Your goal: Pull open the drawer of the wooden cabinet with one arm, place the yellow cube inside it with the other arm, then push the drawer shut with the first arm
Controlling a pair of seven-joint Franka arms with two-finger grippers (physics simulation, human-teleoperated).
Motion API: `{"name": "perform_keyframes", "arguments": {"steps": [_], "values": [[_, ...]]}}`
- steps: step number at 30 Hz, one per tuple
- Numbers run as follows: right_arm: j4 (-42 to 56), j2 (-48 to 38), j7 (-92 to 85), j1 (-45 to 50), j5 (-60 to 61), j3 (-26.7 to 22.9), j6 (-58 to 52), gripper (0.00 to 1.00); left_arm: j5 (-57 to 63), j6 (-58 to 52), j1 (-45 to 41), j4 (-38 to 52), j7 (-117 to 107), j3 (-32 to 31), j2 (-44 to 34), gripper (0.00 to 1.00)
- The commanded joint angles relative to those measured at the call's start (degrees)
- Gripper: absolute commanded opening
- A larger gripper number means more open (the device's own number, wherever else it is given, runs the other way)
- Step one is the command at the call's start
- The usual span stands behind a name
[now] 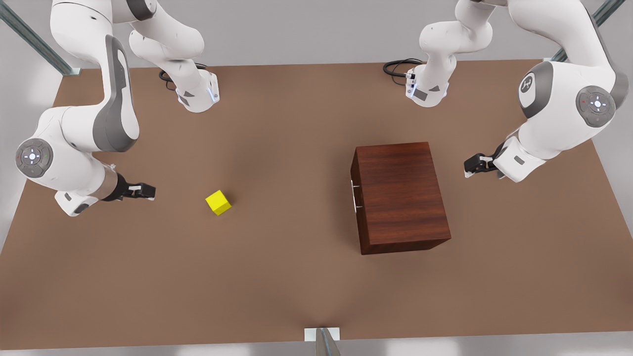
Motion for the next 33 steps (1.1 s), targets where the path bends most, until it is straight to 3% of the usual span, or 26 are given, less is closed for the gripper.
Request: {"name": "perform_keyframes", "arguments": {"steps": [1, 6, 9, 13, 14, 16, 19, 26, 33], "values": [[0.0, 0.2, 0.9, 0.0, 0.0, 0.0, 0.6, 1.0, -0.1, 0.5, 0.0, 0.1, -1.8, -0.1, -0.1, 1.0], [0.0, 0.2, 0.9, 0.0, 0.0, 0.0, 0.6, 1.0, 0.0, 0.5, -3.5, 0.0, -1.1, -0.3, 0.0, 1.0], [0.0, 0.2, 0.9, 0.0, 0.0, 0.0, 0.6, 1.0, 13.0, 0.5, -22.3, 6.6, -26.9, -0.3, 8.6, 1.0], [0.0, 0.3, 0.9, 0.0, 0.0, 0.0, 0.6, 1.0, 19.2, -4.0, -33.7, 9.4, -31.2, -0.3, 12.2, 1.0], [0.0, 0.3, 0.9, 0.0, 0.0, 0.0, 0.6, 1.0, 23.8, -3.1, -34.6, 9.8, -35.4, 0.6, 16.5, 1.0], [0.0, 0.3, 0.9, 0.0, 0.1, 0.0, 0.6, 1.0, 21.0, -2.2, -36.4, 17.4, -56.5, -0.1, 23.4, 1.0], [0.0, 0.4, 0.9, 0.0, 0.0, 0.0, 0.6, 1.0, 21.4, 0.2, -40.0, 17.8, -66.0, -0.1, 27.9, 1.0], [0.0, 0.6, 0.9, 0.0, 0.1, 0.0, 0.6, 1.0, 28.9, 1.3, -41.2, 19.2, -80.0, 0.1, 34.7, 1.0], [0.5, 1.1, 0.9, 0.1, 0.1, 0.0, 0.6, 1.0, 30.5, 2.4, -43.0, 18.5, -83.4, 0.1, 36.2, 1.0]]}}
